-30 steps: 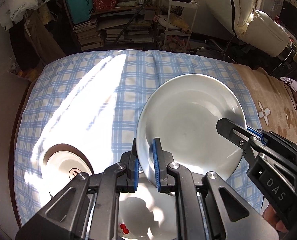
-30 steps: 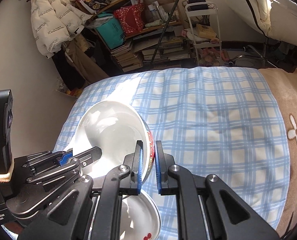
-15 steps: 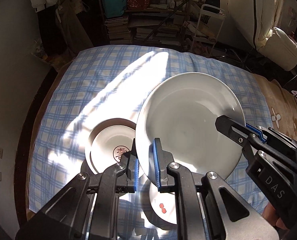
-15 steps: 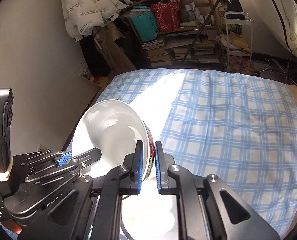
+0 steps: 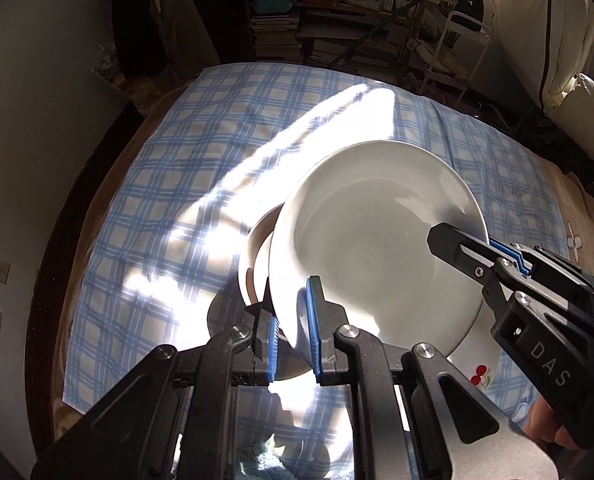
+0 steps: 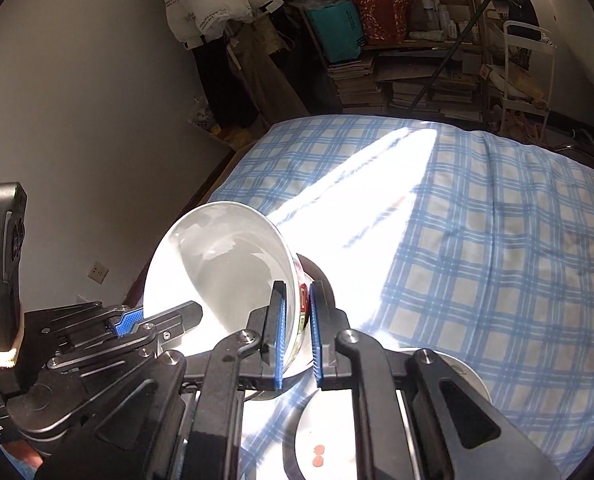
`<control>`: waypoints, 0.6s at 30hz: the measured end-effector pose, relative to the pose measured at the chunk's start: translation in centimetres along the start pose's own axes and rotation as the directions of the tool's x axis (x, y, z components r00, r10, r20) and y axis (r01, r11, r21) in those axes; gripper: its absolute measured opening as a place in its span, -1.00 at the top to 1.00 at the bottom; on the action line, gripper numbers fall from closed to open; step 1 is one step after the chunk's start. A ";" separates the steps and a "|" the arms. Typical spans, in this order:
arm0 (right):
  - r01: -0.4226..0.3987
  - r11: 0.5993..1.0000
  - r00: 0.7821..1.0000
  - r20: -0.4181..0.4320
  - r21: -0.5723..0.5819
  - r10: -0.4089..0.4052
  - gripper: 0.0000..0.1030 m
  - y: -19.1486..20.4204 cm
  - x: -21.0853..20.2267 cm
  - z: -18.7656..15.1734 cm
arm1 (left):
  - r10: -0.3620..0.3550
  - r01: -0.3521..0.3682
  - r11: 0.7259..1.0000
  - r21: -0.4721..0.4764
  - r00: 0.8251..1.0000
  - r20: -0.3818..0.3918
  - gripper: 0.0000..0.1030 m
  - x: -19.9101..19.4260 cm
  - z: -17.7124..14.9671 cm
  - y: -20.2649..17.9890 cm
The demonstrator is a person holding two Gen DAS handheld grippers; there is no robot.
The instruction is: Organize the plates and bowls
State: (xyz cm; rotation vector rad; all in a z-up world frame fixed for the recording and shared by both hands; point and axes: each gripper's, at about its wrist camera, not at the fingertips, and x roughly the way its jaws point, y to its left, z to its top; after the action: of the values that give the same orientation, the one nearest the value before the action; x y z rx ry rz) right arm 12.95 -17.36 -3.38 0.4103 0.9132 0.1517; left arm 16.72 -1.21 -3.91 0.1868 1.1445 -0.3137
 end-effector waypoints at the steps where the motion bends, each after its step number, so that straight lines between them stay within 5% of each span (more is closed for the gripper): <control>1: -0.001 1.000 1.000 -0.007 -0.003 0.001 0.76 0.2 0.5 -0.1 | -0.001 0.001 1.000 -0.006 1.000 -0.006 0.75 0.4 -0.1 0.4; 18: 0.040 0.998 0.994 -0.101 -0.041 -0.044 0.76 0.6 6.2 -0.9 | -0.008 0.005 1.000 -0.030 0.997 -0.083 0.75 5.6 -0.8 2.2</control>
State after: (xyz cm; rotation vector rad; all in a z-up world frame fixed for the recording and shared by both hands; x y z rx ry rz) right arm 16.03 -14.68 -8.15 0.3492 1.0166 0.1527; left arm 18.86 0.29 -9.36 0.1713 1.2317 -0.2965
